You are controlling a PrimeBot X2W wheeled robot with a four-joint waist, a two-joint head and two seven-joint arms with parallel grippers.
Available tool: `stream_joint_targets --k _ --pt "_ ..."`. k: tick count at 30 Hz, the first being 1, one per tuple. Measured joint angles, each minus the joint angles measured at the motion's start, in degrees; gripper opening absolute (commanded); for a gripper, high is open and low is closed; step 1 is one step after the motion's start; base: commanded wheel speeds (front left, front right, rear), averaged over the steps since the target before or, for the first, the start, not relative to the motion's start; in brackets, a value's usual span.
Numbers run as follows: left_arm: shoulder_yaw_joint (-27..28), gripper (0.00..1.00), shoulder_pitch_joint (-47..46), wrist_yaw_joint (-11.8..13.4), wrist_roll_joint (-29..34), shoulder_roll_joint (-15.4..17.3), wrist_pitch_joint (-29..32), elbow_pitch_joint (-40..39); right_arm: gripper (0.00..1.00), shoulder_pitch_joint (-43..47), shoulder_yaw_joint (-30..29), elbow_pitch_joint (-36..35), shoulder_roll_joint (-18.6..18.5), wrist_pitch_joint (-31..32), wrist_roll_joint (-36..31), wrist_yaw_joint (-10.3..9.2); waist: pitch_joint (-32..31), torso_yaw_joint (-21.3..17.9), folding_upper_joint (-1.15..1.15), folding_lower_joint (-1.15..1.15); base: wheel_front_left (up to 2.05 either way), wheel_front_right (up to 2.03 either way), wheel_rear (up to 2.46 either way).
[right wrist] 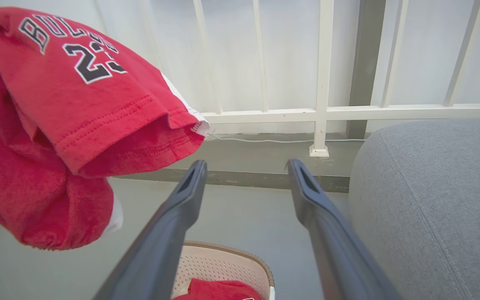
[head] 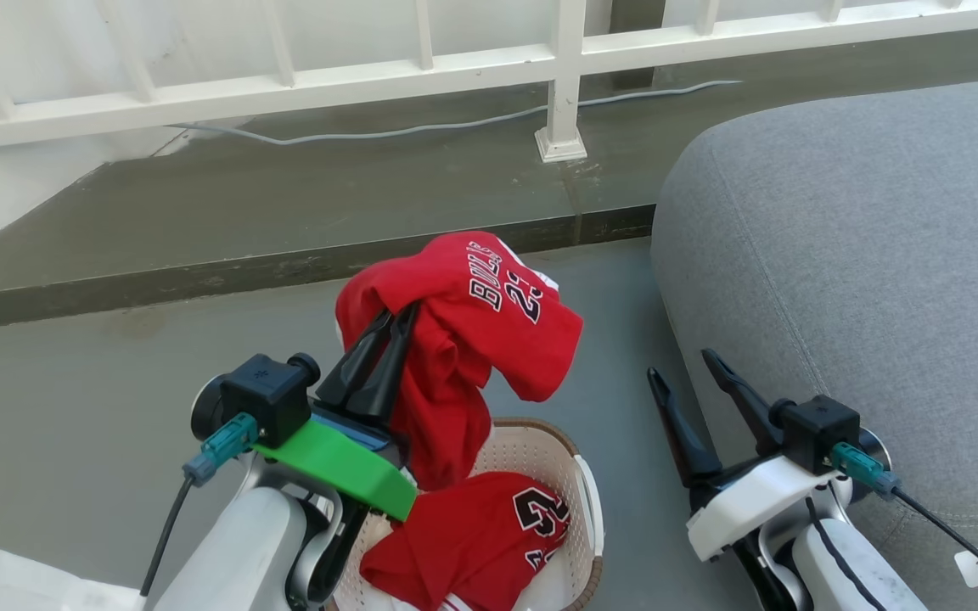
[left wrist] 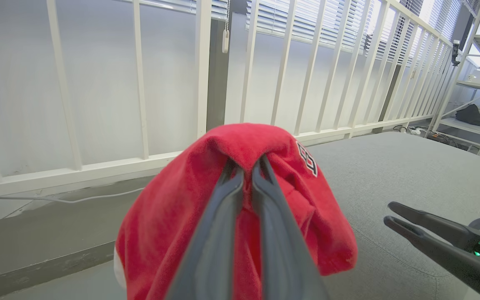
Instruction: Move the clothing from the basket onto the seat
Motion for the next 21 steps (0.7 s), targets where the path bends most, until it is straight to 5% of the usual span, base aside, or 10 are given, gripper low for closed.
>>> stream_joint_targets --k 10,21 --pt "-0.2 0.0 0.85 0.57 0.07 0.87 0.02 -2.54 1.0 -0.34 6.83 -7.03 0.02 0.0 1.91 0.33 -0.18 -0.04 0.0 0.0 0.0 0.0 0.0" --pt "-0.97 0.0 1.07 1.05 0.33 1.14 0.79 -5.03 1.0 -3.79 22.17 -11.47 -0.09 0.0 7.98 0.34 -0.16 0.05 0.0 0.0 0.0 0.0 0.0"
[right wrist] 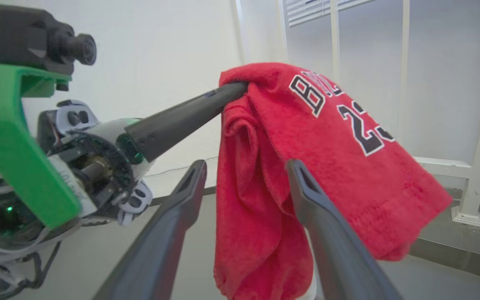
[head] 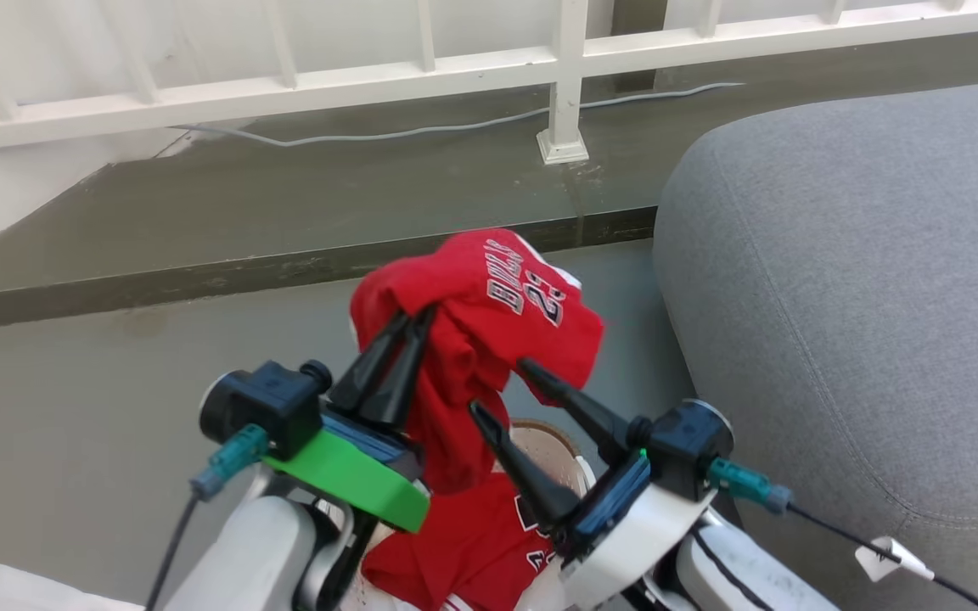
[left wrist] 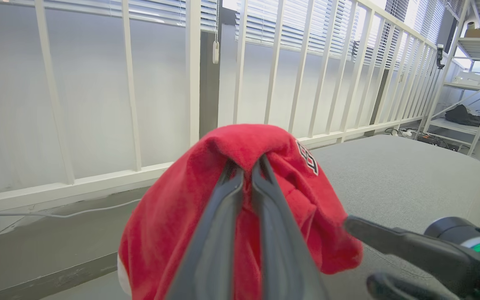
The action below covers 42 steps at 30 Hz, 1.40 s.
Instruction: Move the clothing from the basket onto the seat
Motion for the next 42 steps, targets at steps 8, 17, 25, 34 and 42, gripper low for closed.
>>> stream_joint_targets --k 8,17,25,34,42 --pt "-2.57 0.0 -0.02 -0.48 1.83 -0.22 1.03 -1.98 1.0 -4.83 2.19 4.08 -0.05 -0.01 2.74 0.01 0.37 1.29 0.0 0.0 0.0 0.0 0.0" --pt "-5.48 0.0 -0.05 -0.92 1.82 -1.4 1.57 -3.55 0.0 -8.4 4.99 8.54 -0.09 0.0 5.67 0.0 0.34 2.57 0.0 0.0 0.0 0.0 0.0" --pt "-5.61 0.0 -0.04 -1.02 1.82 -1.37 2.23 -3.96 0.0 -10.0 6.38 10.2 -0.14 0.0 9.23 -0.02 0.27 3.06 0.0 0.0 0.0 0.0 0.0" --pt "-5.57 1.0 -0.04 -1.02 1.9 -1.09 2.5 -4.95 0.0 -12.72 5.54 10.47 -0.13 0.0 10.81 -0.64 0.37 2.95 0.0 0.0 0.0 0.0 0.0" --pt "-5.99 1.0 -0.04 -1.01 2.87 0.88 3.69 -5.38 0.0 -14.3 0.58 13.46 -0.13 0.0 9.83 -2.7 0.74 2.38 0.0 0.0 0.0 0.0 0.0"
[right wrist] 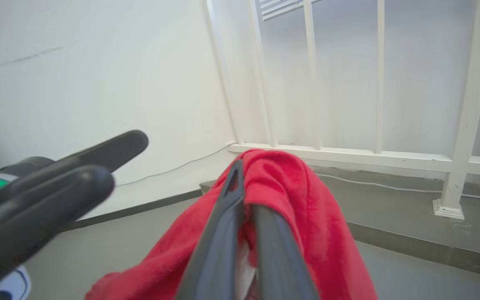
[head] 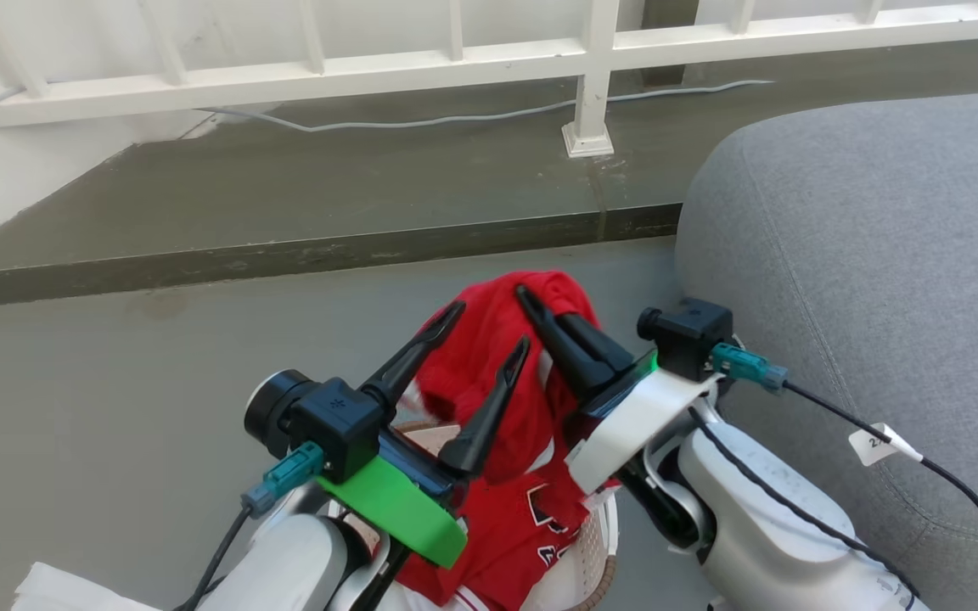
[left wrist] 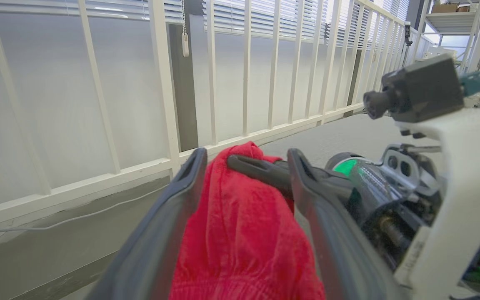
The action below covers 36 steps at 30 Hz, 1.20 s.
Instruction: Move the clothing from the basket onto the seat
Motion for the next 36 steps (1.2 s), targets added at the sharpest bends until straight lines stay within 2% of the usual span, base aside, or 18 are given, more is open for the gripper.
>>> stream_joint_targets --k 5,12,22,36 --pt "-1.01 1.0 0.08 0.05 0.71 1.76 1.66 -0.24 0.0 -0.24 -2.99 1.67 -0.16 0.0 -0.91 -0.96 0.55 -0.9 0.0 0.0 0.0 0.0 0.0" --pt "-2.41 1.0 1.63 0.04 2.38 3.2 3.2 -0.59 0.0 -0.96 -7.51 3.02 -2.37 0.0 -1.33 -2.05 1.64 -2.66 0.0 0.0 0.0 0.0 0.0" --pt "-3.7 1.0 2.49 0.01 2.63 3.27 4.43 -2.18 0.0 -0.93 -13.14 3.46 -4.58 0.0 -1.87 -3.97 3.54 -6.02 0.0 0.0 0.0 0.0 0.0" --pt "-4.14 1.0 2.47 0.01 3.46 4.37 5.7 -4.11 0.0 -0.6 -19.34 2.55 -5.16 0.0 -2.27 -4.98 6.77 -11.07 0.0 0.0 0.0 0.0 0.0"
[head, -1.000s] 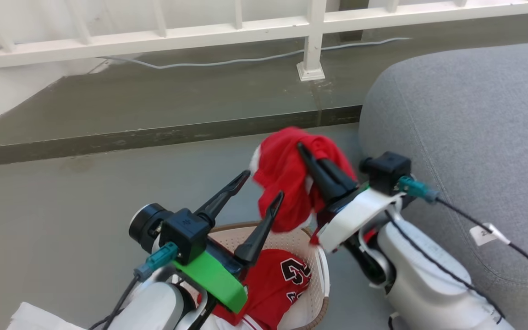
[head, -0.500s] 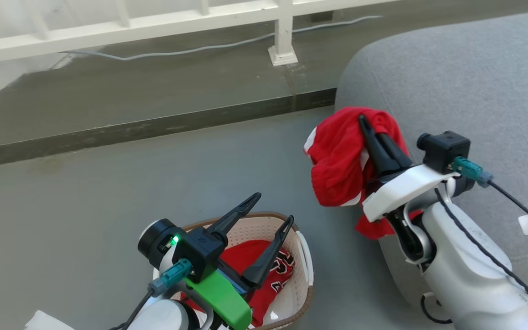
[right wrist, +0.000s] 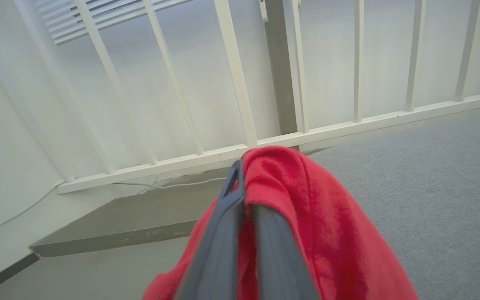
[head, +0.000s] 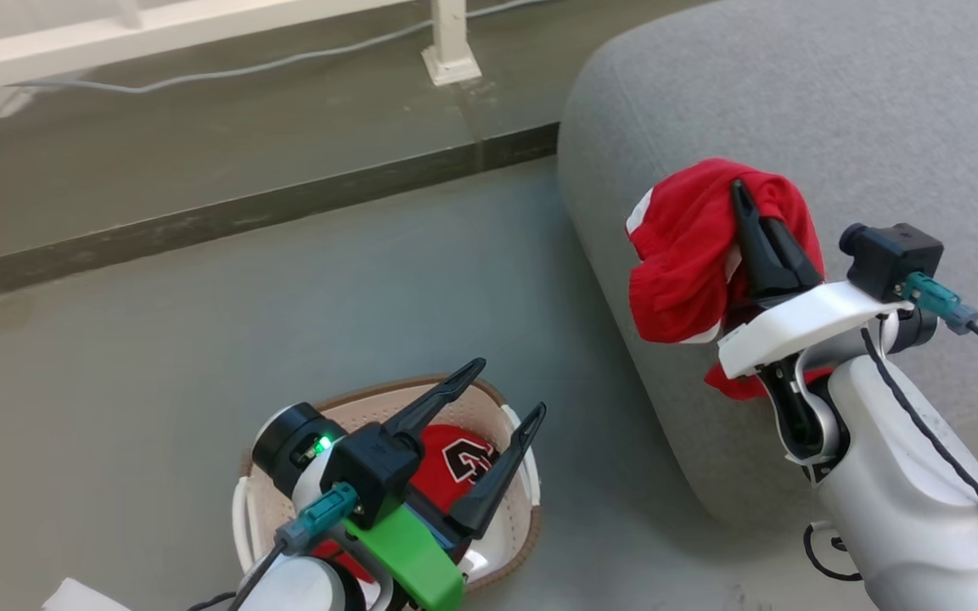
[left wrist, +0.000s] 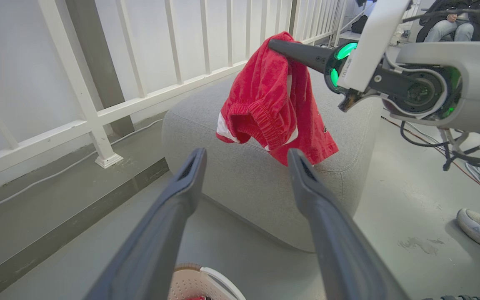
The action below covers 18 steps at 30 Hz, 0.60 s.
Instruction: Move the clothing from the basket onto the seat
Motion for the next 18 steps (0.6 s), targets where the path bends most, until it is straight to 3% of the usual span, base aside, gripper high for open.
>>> stream_joint_targets --k 18 --pt "-0.43 1.0 -1.83 -0.01 0.56 0.89 2.65 -1.8 0.0 1.04 -8.49 -2.31 1.46 0.0 -0.65 -0.56 5.73 -6.59 0.0 0.0 0.0 0.0 0.0"
